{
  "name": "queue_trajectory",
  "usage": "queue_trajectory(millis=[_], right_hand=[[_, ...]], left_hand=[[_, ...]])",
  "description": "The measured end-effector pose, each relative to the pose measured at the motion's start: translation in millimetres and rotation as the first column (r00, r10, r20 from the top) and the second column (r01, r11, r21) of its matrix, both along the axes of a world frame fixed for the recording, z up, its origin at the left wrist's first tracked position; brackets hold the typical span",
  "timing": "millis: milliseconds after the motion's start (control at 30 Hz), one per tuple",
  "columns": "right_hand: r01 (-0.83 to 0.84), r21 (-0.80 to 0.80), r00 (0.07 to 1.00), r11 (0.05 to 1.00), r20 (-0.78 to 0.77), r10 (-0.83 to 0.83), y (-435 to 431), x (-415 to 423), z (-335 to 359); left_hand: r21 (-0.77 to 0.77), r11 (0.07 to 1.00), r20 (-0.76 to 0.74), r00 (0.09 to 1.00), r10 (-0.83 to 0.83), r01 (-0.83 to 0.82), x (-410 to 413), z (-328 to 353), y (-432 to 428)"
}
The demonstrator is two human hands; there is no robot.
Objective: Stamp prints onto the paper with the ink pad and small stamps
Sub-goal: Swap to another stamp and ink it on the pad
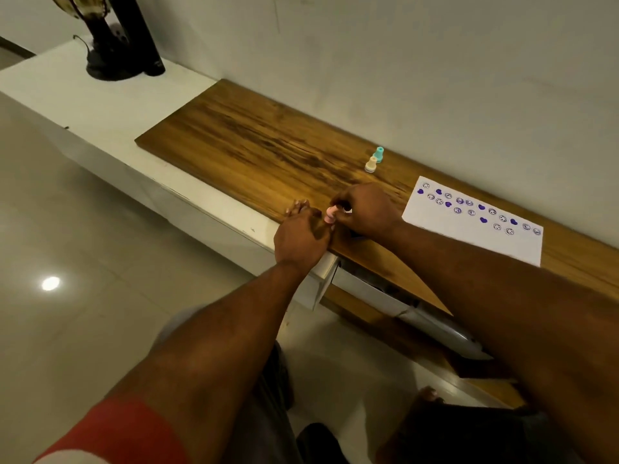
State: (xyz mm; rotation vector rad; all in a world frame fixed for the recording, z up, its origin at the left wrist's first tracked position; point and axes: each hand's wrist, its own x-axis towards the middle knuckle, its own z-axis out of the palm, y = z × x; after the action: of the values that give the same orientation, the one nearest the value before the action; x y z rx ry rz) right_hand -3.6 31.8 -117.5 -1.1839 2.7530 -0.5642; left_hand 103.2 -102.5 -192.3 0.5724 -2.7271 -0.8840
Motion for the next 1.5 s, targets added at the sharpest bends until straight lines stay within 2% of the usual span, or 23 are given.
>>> queue_trajectory(millis=[367,600,700,867,967,1167,1333,1500], right_hand=[[-0.043,0.193,0.999,0.980,-0.012,0.046,-12,-1,-5],[-0.104,0.419,0.977,0.902,-0.129,0.173,-22,0,3],[-0.079,0.484,0.974,0.871,-0.148,0.171,-26,2,2],[0.031,0.375,0.995,0.926,-0.100,0.007,-32,1,-4],[0.091,0.331,0.993,0.939,-0.105,-0.059,-35,-4,-7],[0.148,0.229,0.985,0.962,-0.118,-0.124,-37,-15,-8],[0.171,0.137,0.984,0.976,-0.072,-0.163,-33,-25,-15],[0.245,0.027,0.962,0.969,-0.131,-0.239,-18,-50,-2]], left_hand=[[0.023,0.999,-0.049,0.998,0.036,-0.035,-1,8,6],[0.037,0.997,-0.090,0.994,0.064,-0.061,-3,10,11],[0.053,0.996,-0.085,0.994,0.072,-0.068,-5,6,12],[0.076,0.994,-0.017,0.997,0.076,-0.075,-14,-2,10],[0.094,0.991,-0.048,0.994,0.099,-0.094,-16,-4,12],[0.137,0.985,-0.031,0.994,0.109,-0.104,-19,0,9],[0.181,0.975,-0.027,0.990,0.136,-0.129,-21,4,9],[0.215,0.969,-0.077,0.987,0.139,-0.120,-23,7,8]])
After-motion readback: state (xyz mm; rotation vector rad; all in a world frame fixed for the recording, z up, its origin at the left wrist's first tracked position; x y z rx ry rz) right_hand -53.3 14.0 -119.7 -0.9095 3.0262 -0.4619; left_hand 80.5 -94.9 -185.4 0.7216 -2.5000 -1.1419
